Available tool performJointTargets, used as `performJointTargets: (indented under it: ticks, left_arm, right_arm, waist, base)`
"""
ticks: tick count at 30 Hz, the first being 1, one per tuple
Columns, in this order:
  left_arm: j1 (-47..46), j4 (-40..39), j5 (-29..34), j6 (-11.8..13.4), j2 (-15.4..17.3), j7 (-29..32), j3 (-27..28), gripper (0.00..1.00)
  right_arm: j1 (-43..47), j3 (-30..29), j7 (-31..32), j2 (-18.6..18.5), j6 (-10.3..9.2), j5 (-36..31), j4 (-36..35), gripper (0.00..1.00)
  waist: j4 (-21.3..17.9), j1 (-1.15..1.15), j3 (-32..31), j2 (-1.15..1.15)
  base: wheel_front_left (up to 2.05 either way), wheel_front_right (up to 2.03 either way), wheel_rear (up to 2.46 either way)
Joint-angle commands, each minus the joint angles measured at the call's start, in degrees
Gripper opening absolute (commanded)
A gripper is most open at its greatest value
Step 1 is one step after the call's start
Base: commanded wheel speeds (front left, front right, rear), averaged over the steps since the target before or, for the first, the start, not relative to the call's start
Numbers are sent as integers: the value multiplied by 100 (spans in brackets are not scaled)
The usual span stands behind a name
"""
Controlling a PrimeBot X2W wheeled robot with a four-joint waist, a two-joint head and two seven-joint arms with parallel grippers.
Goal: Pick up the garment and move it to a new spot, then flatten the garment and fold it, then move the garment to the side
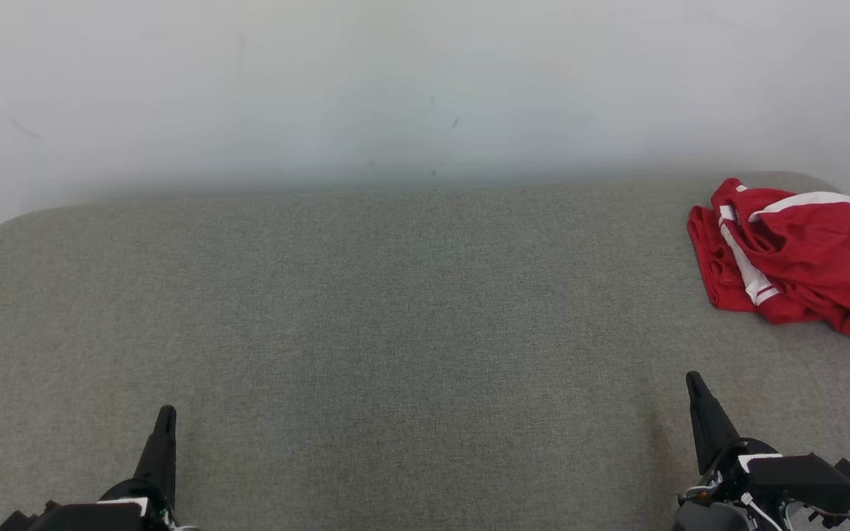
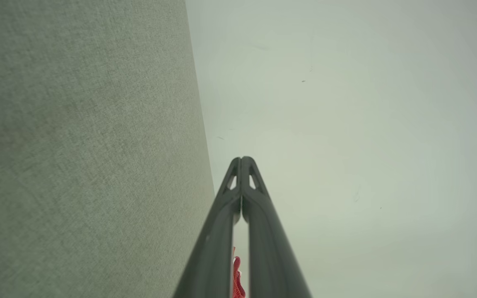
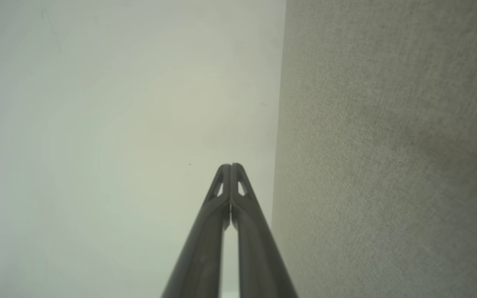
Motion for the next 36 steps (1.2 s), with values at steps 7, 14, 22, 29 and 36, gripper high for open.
performJointTargets:
  ticks: [7,14,22,29,36]
  left_arm:
    - [-50,7,29,-8,-16,24,22,0]
    - [-50,7,31,-8,-16,26,23,0]
    - [-50,7,33,-8,-18,26,24,0]
    - [-50,7,34,-8,-18,22,25,0]
    - [-51,7,35,-8,-19,23,25,0]
  right_arm:
    - [-46,-2,14,7,-12,7,6,0]
    - [-46,-2,14,7,-12,7,4,0]
    - [-45,-2,13,7,-12,6,4,0]
    - [-45,-2,13,7,-12,6,7,0]
    - [-45,-2,13,7,-12,5,7,0]
  waist:
    - [0,0,0,0]
    - [0,0,0,0]
    - [0,0,0,0]
    - [0,0,0,0]
    - [0,0,0,0]
  base:
    - [0,0,0]
    - [0,0,0]
    - [0,0,0]
    - [0,0,0]
    - [0,0,0]
